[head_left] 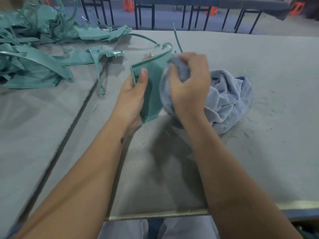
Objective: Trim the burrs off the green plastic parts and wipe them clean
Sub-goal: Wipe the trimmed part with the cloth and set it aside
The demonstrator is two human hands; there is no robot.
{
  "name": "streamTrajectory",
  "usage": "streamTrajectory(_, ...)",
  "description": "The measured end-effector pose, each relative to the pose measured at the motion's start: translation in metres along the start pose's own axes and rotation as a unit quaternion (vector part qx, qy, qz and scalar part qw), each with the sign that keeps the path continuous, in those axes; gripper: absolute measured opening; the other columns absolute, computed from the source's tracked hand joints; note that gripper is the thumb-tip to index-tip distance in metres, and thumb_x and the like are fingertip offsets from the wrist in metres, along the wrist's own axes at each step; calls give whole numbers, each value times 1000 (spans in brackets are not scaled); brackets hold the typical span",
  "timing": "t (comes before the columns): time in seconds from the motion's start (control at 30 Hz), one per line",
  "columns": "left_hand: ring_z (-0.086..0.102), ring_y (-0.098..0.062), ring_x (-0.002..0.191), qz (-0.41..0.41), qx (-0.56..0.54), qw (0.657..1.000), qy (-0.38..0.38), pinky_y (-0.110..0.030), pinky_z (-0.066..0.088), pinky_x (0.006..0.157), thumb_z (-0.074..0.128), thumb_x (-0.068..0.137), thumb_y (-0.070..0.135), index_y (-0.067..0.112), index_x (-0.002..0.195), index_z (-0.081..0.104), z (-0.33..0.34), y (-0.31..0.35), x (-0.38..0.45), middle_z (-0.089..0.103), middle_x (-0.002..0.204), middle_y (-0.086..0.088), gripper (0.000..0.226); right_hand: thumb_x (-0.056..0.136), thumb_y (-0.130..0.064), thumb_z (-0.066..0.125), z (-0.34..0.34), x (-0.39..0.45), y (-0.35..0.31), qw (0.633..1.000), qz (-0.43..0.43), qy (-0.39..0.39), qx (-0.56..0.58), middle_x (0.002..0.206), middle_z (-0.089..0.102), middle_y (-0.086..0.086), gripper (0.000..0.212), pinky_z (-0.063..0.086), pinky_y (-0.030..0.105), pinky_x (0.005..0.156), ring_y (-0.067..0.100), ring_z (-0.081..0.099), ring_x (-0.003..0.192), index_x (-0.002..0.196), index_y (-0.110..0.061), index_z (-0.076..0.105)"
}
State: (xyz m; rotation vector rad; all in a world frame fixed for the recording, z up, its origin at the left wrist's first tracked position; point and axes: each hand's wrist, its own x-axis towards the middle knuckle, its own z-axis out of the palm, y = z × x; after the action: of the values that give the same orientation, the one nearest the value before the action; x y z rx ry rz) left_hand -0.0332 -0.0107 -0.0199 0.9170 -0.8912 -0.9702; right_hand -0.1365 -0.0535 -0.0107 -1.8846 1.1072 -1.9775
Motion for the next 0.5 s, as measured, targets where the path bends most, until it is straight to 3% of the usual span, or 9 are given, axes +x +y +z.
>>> streamTrajectory(0.1,71,-19,88,-5,-16,999,-34,-32,58,77,25,105,38,12,111,57,0,-2,2,72,89,-5,42,81,-1,68,17,-16,-6,992,-41,-118,4,79,58,7,4,43,25,69,20,54,70,82,-2,65)
streamTrajectory(0.17,70,-13,89,-14,-34,999,-21,-29,56,81,19,103,49,28,114,56,-4,-2,4,73,85,1,44,77,4,66,21,-22,-6,980,-94,-168,44,76,60,11,4,46,34,69,25,56,72,80,2,67)
streamTrajectory(0.23,70,-11,96,-19,-50,998,-16,-26,55,80,17,101,53,37,116,56,-7,-2,6,75,91,-1,45,76,8,65,19,-20,-6,973,-116,-187,73,77,63,12,11,48,30,72,24,59,75,84,2,70)
streamTrajectory(0.3,65,-13,110,-7,-38,999,-18,-25,55,82,16,102,51,38,125,54,-7,-3,7,72,110,-5,46,77,10,64,16,-14,-1,976,-110,-176,64,82,67,12,16,47,22,77,21,61,80,88,2,72)
streamTrajectory(0.43,64,-17,114,3,-21,999,-48,-35,56,83,14,100,55,40,126,54,-5,-4,8,68,122,6,50,89,-8,60,11,5,15,992,76,-103,-17,96,68,4,17,37,15,77,16,60,92,101,-7,72)
streamTrajectory(0.5,66,-19,110,6,-16,999,-46,-36,57,80,13,100,55,38,125,55,-7,-6,10,69,121,5,52,90,-9,58,9,11,24,988,122,-83,-40,96,66,1,18,36,15,78,18,60,94,102,-7,72)
